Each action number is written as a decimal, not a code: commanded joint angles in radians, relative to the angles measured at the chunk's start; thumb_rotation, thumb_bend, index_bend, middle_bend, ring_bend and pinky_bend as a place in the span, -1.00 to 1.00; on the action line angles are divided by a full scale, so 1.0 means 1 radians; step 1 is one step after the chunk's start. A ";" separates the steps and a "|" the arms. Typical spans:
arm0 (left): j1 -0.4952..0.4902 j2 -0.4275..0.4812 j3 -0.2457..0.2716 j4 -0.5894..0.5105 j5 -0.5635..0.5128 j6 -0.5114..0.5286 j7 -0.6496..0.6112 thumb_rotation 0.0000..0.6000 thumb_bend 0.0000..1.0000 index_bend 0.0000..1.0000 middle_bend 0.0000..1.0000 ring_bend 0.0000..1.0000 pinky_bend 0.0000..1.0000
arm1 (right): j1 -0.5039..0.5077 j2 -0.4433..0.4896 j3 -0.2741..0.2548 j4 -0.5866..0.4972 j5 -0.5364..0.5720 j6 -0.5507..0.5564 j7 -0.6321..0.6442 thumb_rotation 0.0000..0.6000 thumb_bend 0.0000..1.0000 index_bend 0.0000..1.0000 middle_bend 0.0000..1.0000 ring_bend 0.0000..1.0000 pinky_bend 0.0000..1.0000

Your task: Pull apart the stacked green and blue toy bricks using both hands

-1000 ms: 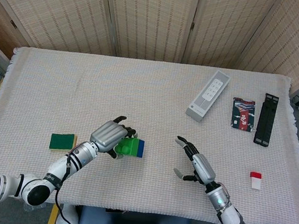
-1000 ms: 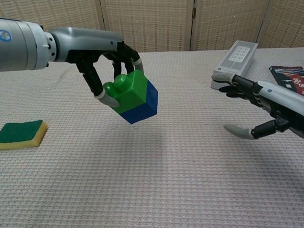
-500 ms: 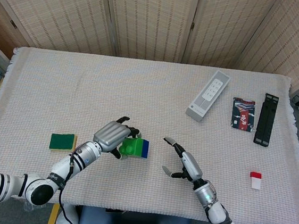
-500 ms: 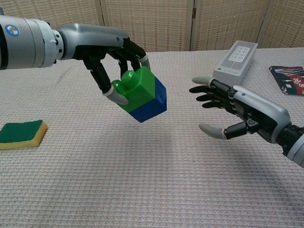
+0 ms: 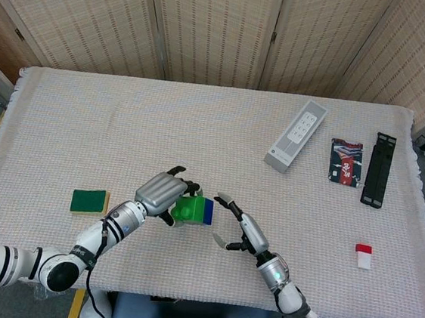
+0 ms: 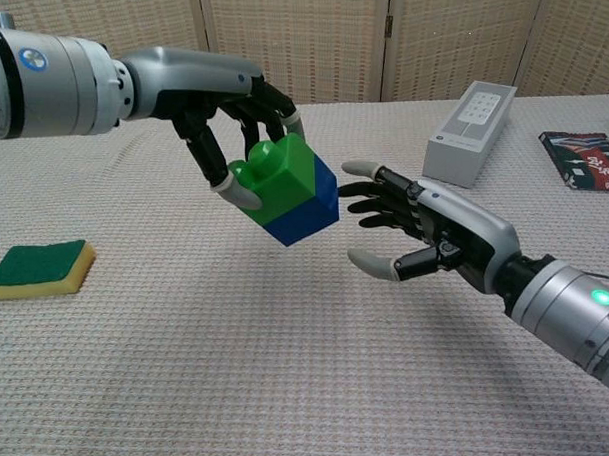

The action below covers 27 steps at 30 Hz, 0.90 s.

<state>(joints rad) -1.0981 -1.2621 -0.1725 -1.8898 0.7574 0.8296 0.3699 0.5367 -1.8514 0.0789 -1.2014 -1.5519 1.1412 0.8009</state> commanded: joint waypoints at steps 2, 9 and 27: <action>0.001 0.003 0.005 0.001 0.000 0.005 -0.001 1.00 -0.51 0.58 0.75 -0.01 -0.80 | 0.008 -0.003 0.006 -0.016 0.006 -0.005 0.001 1.00 -0.19 -1.00 -0.69 -0.74 -0.74; 0.004 0.008 0.014 0.005 0.011 0.001 -0.012 1.00 -0.51 0.58 0.75 -0.01 -0.80 | 0.017 0.002 0.024 -0.031 0.025 -0.013 0.006 1.00 -0.20 -0.99 -0.69 -0.73 -0.74; 0.007 0.005 0.031 -0.018 0.046 0.019 -0.001 1.00 -0.51 0.58 0.75 -0.01 -0.80 | 0.047 -0.051 0.042 -0.012 0.050 -0.040 -0.010 1.00 -0.20 -0.71 -0.51 -0.63 -0.65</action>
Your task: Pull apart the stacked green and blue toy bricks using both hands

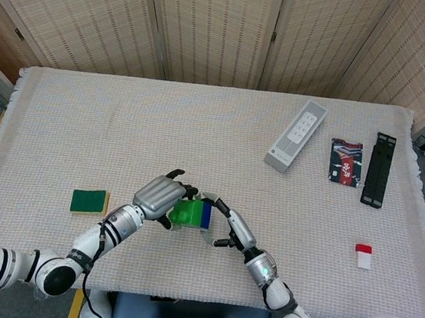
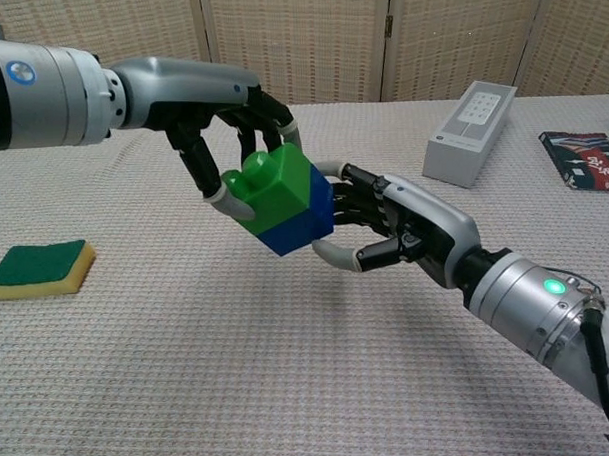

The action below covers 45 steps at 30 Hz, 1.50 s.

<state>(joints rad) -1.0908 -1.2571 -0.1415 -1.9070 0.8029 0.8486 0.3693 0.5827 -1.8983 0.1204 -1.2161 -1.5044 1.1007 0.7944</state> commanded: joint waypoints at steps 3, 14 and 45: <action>0.000 0.001 0.002 -0.003 0.002 0.001 0.002 1.00 -0.51 0.58 0.75 -0.01 -0.80 | 0.001 -0.013 0.003 0.008 0.005 0.003 -0.010 1.00 -0.20 -0.64 -0.46 -0.60 -0.63; 0.002 -0.002 0.010 0.001 0.003 0.001 0.002 1.00 -0.51 0.58 0.75 -0.01 -0.80 | -0.001 -0.035 0.014 0.017 0.014 0.017 0.001 1.00 -0.20 -0.54 -0.39 -0.55 -0.59; 0.009 -0.016 0.014 0.015 0.016 0.001 -0.007 1.00 -0.51 0.59 0.76 -0.01 -0.80 | -0.015 -0.099 0.046 0.039 0.058 0.031 -0.041 1.00 -0.20 0.30 0.21 0.00 -0.17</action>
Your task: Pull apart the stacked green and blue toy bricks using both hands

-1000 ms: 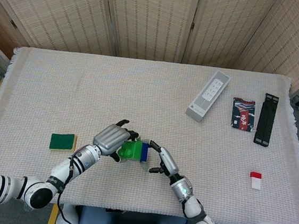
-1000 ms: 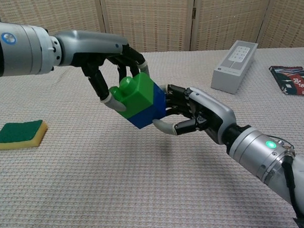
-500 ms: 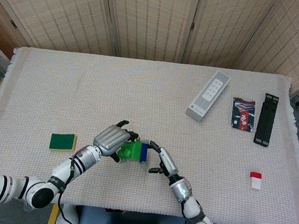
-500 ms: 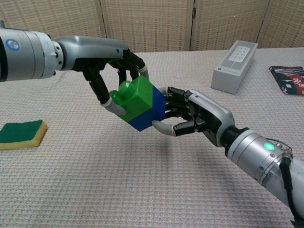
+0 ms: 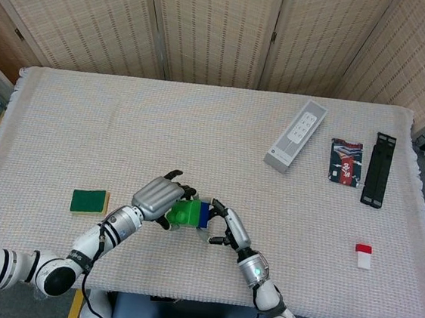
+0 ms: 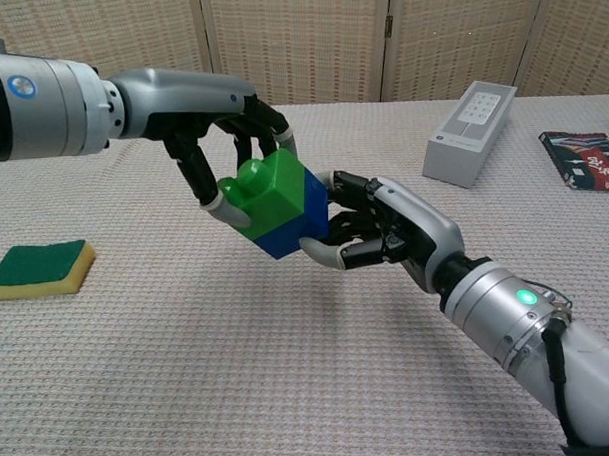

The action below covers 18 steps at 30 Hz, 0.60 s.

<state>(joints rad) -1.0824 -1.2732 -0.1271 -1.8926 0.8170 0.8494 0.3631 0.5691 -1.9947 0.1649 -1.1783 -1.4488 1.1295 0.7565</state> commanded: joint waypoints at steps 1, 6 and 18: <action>0.001 0.000 0.000 0.000 0.002 0.000 -0.001 1.00 -0.51 0.59 0.76 -0.01 -0.80 | -0.002 -0.003 0.002 0.002 0.002 0.002 -0.006 1.00 -0.20 0.34 0.25 0.02 -0.16; 0.005 0.005 -0.004 -0.004 0.005 0.006 -0.005 1.00 -0.51 0.59 0.76 -0.01 -0.80 | -0.007 -0.008 0.001 0.009 0.001 0.011 -0.030 1.00 -0.20 0.51 0.36 0.13 -0.14; 0.005 0.024 -0.018 -0.017 0.000 0.007 -0.013 1.00 -0.51 0.59 0.76 -0.01 -0.80 | -0.015 -0.016 0.003 0.041 0.007 0.014 -0.058 1.00 -0.20 0.62 0.44 0.20 -0.12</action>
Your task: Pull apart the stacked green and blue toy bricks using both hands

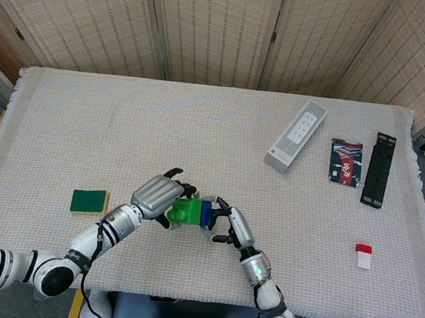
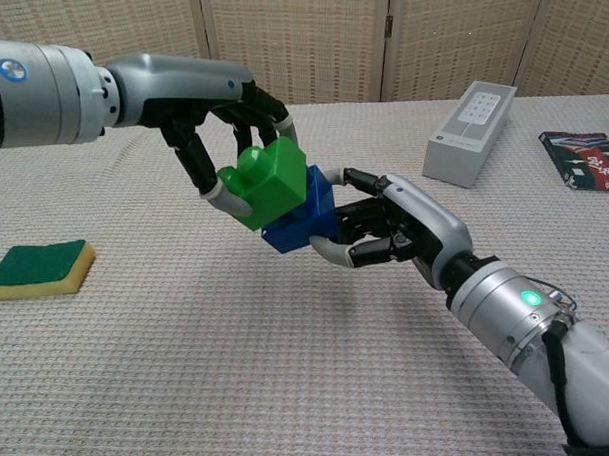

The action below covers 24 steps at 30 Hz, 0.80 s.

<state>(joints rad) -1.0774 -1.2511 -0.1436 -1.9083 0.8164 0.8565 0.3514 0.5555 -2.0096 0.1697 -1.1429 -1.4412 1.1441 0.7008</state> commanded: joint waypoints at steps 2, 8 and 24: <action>0.000 0.005 -0.006 -0.003 0.001 0.001 -0.004 1.00 -0.51 0.59 0.76 -0.01 -0.80 | -0.005 -0.003 -0.004 0.018 0.000 0.001 -0.005 1.00 -0.20 0.62 0.44 0.20 -0.12; -0.003 0.022 -0.020 -0.014 0.000 0.003 -0.010 1.00 -0.51 0.60 0.76 -0.01 -0.80 | -0.018 0.000 -0.012 0.047 0.001 0.004 0.002 1.00 -0.20 0.62 0.44 0.20 -0.12; 0.020 0.028 0.033 0.086 0.036 0.018 0.034 1.00 -0.51 0.60 0.76 -0.01 -0.81 | -0.080 0.215 -0.043 -0.159 -0.056 0.101 -0.143 1.00 -0.20 0.62 0.44 0.21 -0.12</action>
<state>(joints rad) -1.0653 -1.2169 -0.1230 -1.8381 0.8364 0.8642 0.3728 0.4913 -1.8411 0.1365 -1.2573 -1.4863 1.2284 0.6047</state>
